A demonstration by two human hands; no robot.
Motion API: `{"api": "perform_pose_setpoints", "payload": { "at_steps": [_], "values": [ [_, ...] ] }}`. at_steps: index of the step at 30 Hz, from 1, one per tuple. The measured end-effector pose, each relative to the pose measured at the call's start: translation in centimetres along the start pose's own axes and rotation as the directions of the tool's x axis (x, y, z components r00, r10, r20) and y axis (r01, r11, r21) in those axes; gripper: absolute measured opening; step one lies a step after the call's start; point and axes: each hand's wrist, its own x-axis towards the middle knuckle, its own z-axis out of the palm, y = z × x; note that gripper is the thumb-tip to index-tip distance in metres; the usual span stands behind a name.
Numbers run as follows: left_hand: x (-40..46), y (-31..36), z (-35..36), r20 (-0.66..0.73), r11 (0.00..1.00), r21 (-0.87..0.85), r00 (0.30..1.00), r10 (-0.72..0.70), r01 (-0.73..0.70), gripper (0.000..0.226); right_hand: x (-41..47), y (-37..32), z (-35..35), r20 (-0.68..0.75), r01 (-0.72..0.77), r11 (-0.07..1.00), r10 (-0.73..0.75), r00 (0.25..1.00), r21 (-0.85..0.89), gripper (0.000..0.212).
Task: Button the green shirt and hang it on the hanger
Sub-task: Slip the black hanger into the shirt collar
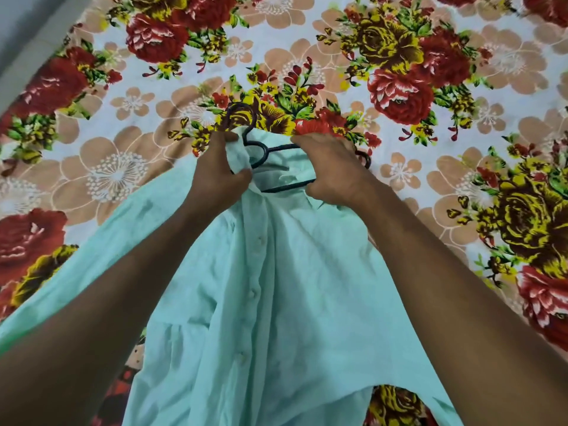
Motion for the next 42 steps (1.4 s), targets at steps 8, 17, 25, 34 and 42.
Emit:
{"api": "perform_pose_setpoints", "payload": {
  "at_steps": [8, 17, 25, 34, 42],
  "values": [
    [-0.4, 0.7, 3.7, 0.158, 0.707, 0.563, 0.895, 0.416, -0.428, 0.072, 0.8, 0.8, 2.6, -0.010, 0.018, 0.974, -0.016, 1.000, 0.225, 0.077],
    [4.7, -0.9, 3.6, 0.386, 0.656, 0.519, 0.835, 0.392, -0.548, 0.080, -4.1, 0.8, 9.5, -0.549, -0.048, 0.994, 0.096, 0.830, 0.102, 0.018],
    [5.9, -0.4, 2.7, 0.224, 0.750, 0.413, 0.856, 0.466, -0.517, 0.020, -3.0, 0.3, 9.2, -0.421, -0.452, 0.850, 0.527, 0.739, 0.270, 0.053],
    [7.4, 0.5, 2.1, 0.381, 0.646, 0.531, 0.835, 0.397, -0.549, 0.027, -3.3, -0.1, 9.6, -0.548, -0.424, 0.872, 0.485, 0.681, 0.245, 0.007],
    [7.2, 0.2, 1.7, 0.338, 0.597, 0.538, 0.801, 0.493, -0.595, 0.045, -4.9, 1.4, 6.4, -0.502, -0.481, 0.661, 0.751, 0.430, 0.577, 0.016]
  ]
}}
